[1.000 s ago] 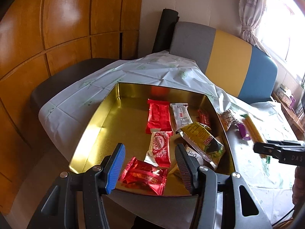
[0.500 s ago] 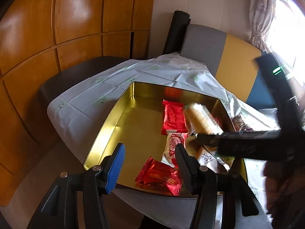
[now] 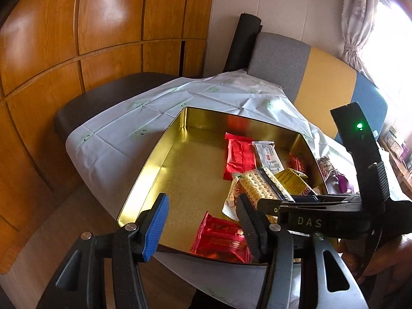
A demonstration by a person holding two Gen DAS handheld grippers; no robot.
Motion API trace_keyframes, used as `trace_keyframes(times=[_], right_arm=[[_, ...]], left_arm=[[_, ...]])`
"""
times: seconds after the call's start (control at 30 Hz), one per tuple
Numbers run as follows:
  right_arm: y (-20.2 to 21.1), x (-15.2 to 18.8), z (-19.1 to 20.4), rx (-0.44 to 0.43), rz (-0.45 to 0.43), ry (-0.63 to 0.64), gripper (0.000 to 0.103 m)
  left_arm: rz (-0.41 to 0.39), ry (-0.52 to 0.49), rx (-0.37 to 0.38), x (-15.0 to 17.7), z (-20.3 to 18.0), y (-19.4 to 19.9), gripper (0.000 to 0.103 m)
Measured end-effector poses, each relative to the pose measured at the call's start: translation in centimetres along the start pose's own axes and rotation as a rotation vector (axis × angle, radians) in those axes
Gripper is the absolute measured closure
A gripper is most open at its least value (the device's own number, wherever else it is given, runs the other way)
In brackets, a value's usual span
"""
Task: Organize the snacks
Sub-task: 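Lower the cracker pack into the tin and open the right tool, then withdraw both tools from the tin toward the remaining snacks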
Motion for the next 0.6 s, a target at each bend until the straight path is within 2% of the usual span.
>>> trace_keyframes(times=[0.3, 0.37, 0.4, 0.43, 0.6], right_arm=[[2.3, 1.4, -0.2, -0.034, -0.046, -0.001, 0.049], [2.7, 1.7, 0.1, -0.025, -0.056, 0.018, 0.059], [2.5, 1.8, 0.2, -0.026, -0.049, 0.027, 0.069], [2.4, 1.8, 0.1, -0.027, -0.043, 0.027, 0.073], [1.5, 1.5, 0.3, -0.03, -0.046, 0.025, 0.073]], left_arm=[[0.001, 0.003, -0.003, -0.1, 0.0, 0.1, 0.048], [0.001, 0.001, -0.002, -0.1, -0.1, 0.1, 0.048], [0.001, 0.0, -0.001, 0.0, -0.1, 0.1, 0.048], [-0.001, -0.002, -0.001, 0.0, -0.2, 0.1, 0.048], [0.001, -0.009, -0.001, 0.1, -0.3, 0.2, 0.048]])
Point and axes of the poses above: each gripper's, at about its wrist camera, not at the fingertips, and y roughly against the way its jaws point, z to its left, x to its underside, the point moved 1 cm from there along -y, roughly the way its jaws point, and after that the axes turned 13 degrees about -x, right-handed, at the moved point
